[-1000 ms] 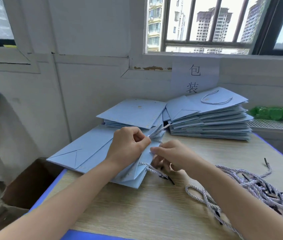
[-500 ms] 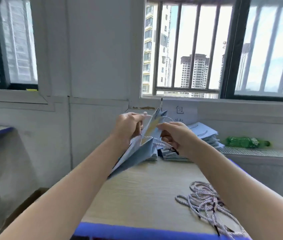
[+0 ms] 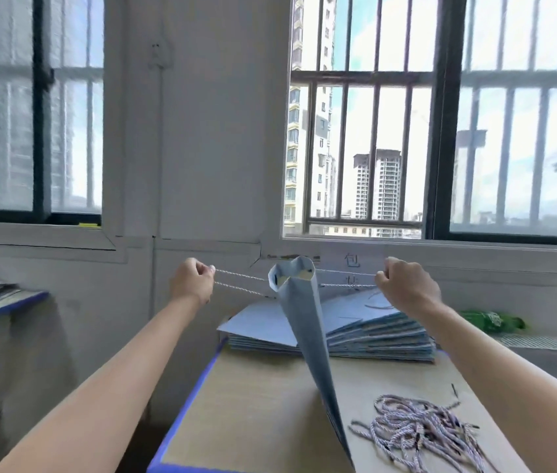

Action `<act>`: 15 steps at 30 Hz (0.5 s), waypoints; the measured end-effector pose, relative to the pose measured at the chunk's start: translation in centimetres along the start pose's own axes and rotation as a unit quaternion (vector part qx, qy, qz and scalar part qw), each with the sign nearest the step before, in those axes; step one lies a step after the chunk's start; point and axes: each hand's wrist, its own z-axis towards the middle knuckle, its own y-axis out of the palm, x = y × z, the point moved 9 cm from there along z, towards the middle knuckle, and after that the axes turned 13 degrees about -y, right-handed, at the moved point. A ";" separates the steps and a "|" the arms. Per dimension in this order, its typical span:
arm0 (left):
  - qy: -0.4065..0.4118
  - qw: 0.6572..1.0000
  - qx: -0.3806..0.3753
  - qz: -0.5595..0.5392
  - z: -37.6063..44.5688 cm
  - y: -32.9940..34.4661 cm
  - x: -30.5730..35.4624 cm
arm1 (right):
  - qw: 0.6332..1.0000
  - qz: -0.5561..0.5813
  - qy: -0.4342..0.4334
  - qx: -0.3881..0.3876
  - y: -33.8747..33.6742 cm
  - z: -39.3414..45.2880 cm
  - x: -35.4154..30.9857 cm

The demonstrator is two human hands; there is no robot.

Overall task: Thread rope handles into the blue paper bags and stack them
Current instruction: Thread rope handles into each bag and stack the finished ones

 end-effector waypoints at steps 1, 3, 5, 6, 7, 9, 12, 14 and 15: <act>-0.003 1.000 0.011 0.001 -0.1 -0.2 0.1 | 1.000 -0.007 0.001 0.006 -0.1 0.1 0.1; 0.006 0.999 0.034 -0.001 -0.1 -0.8 0.8 | 1.000 -0.010 0.011 0.024 -0.6 0.4 0.5; 0.021 0.999 0.049 -0.005 0.0 -1.1 1.9 | 0.999 -0.012 0.016 0.039 -1.3 0.7 0.8; 0.026 0.998 0.055 -0.003 -0.1 -1.3 2.4 | 0.999 -0.016 0.014 0.042 -1.5 0.9 0.9; 0.029 0.998 0.061 0.004 -0.2 -1.4 2.9 | 0.999 -0.020 0.011 0.042 -1.6 1.0 0.9; 0.034 0.997 0.063 0.009 -0.1 -1.2 3.6 | 0.999 -0.025 0.003 0.038 -1.5 1.2 0.6; 0.043 0.996 0.075 0.016 -0.3 -1.1 4.5 | 0.999 -0.024 -0.012 0.037 -1.1 1.4 -0.2; 0.042 0.996 0.081 0.013 -0.2 -1.0 4.5 | 0.999 -0.023 -0.019 0.044 -1.1 1.7 -0.7; 0.040 0.996 0.083 0.013 -0.1 -1.0 4.4 | 0.998 -0.022 -0.022 0.046 -1.1 1.8 -0.9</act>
